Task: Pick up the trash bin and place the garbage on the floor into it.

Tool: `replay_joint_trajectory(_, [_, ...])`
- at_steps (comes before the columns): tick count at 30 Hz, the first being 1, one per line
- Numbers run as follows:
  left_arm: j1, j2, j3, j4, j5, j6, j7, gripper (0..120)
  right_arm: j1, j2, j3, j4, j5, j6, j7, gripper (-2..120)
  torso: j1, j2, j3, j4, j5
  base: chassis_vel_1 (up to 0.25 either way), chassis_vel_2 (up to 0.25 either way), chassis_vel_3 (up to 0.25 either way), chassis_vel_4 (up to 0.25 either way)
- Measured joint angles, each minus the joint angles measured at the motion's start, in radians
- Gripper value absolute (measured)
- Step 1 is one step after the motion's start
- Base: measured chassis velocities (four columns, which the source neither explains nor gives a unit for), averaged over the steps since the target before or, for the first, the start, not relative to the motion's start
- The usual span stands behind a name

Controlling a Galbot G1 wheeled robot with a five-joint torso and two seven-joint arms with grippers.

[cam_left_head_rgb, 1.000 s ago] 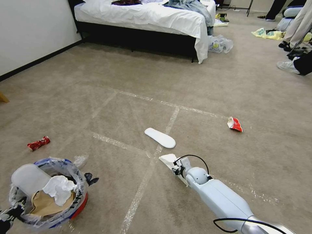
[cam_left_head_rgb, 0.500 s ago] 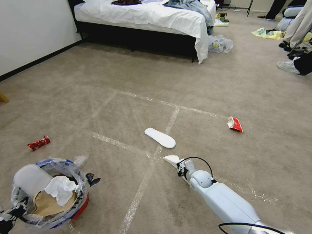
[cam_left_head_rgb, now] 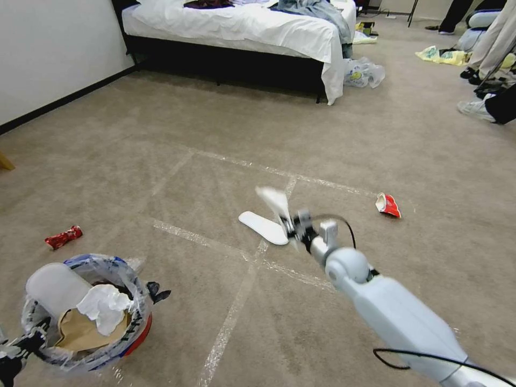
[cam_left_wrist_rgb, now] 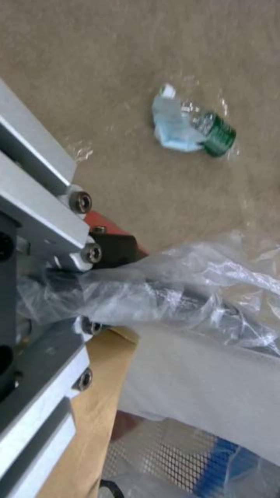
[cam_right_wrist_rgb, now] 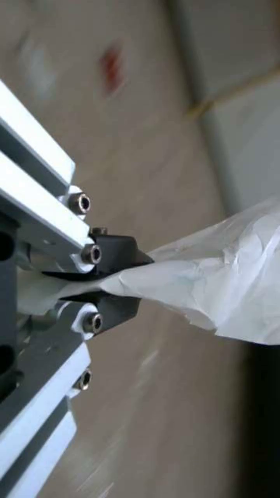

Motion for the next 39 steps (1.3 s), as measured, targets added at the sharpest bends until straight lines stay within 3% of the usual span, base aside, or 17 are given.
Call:
replay_joint_trajectory(11, [0.006, 0.038, 0.015, -0.038, -0.033, 0.005, -0.018, 1, 0.192, 0.072, -0.193, 0.127, 0.167, 0.219, -0.14, 1, 0.0, 0.0, 0.0, -0.0002, 0.0001, 0.0, 0.0, 0.0, 0.0])
replay_joint_trajectory(15, [0.006, 0.042, 0.023, -0.049, -0.042, 0.005, -0.024, 1, 0.305, 0.154, -0.314, 0.141, 0.263, 0.281, -0.197, 1, 0.0, 0.0, 0.0, 0.0, 0.0, 0.0, 0.0, 0.0, 0.0])
replay_joint_trajectory(24, [0.008, 0.043, 0.029, -0.065, -0.047, 0.006, -0.029, 1, 0.412, 0.25, -0.476, 0.124, 0.415, 0.326, -0.246, 1, 0.0, 0.0, 0.0, -0.0001, 0.0, 0.0, 0.0, 0.0, 0.0])
replay_joint_trajectory(39, [0.011, 0.051, 0.026, -0.076, -0.065, 0.006, -0.041, 1, 0.354, 0.261, -0.619, 0.05, 0.386, 0.351, -0.278, 1, 0.0, 0.0, 0.0, -0.0001, 0.0002, 0.0, 0.0, 0.0, 0.0])
